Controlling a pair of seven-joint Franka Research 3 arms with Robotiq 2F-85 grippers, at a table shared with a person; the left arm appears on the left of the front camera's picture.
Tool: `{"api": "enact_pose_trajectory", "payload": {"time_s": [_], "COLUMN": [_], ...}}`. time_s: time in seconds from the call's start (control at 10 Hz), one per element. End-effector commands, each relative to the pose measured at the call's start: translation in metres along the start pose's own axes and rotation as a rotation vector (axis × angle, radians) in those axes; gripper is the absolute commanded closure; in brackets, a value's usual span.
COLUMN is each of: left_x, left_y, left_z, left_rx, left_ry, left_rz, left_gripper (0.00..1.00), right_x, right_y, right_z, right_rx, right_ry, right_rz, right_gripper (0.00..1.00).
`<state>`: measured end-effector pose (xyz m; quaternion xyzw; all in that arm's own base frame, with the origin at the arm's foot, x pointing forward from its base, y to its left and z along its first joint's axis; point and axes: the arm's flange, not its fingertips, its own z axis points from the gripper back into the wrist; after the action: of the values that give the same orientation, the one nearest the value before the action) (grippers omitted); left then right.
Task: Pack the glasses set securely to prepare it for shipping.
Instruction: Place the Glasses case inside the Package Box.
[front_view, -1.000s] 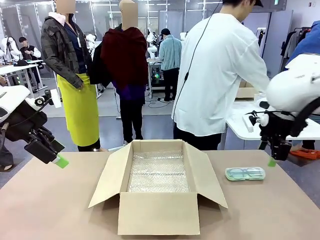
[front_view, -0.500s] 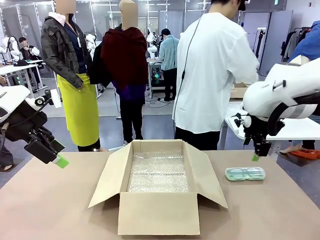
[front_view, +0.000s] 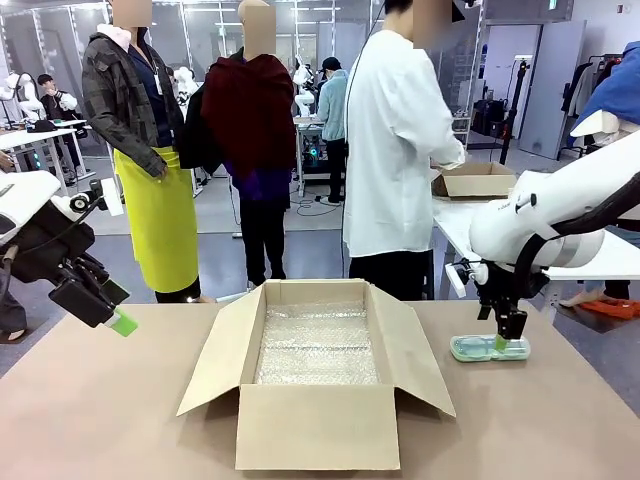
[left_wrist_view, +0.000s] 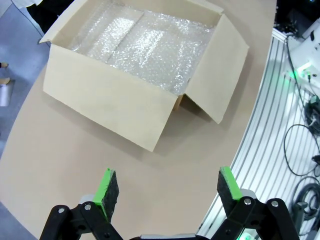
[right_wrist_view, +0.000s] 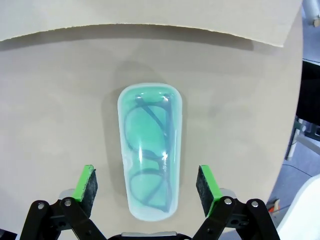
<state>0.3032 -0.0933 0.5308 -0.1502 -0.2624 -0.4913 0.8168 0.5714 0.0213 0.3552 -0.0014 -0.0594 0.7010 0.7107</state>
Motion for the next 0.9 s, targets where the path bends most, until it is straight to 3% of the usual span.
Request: {"api": "enact_pose_trajectory", "payload": {"time_s": [0.0,0.5,0.8], "left_x": [-0.001,-0.001,-0.001], "left_y": [0.001,0.001,0.001], "left_z": [0.001,0.001,0.001], "left_rx": [-0.017,-0.017,-0.017], "left_ry": [-0.015,-0.015,-0.015], "left_rz": [-0.013,-0.013,-0.013], "left_gripper": [0.00,0.00,0.00], "right_x": [-0.005,-0.015,-0.014], "right_y": [-0.006,-0.007,-0.012], "right_z": [-0.011,-0.041,-0.043], "right_rx": [0.034,0.065,0.068], "right_ry": [-0.034,-0.040,-0.040], "right_rz": [0.004,-0.018,-0.019], "right_gripper": [0.00,0.00,0.26]}}
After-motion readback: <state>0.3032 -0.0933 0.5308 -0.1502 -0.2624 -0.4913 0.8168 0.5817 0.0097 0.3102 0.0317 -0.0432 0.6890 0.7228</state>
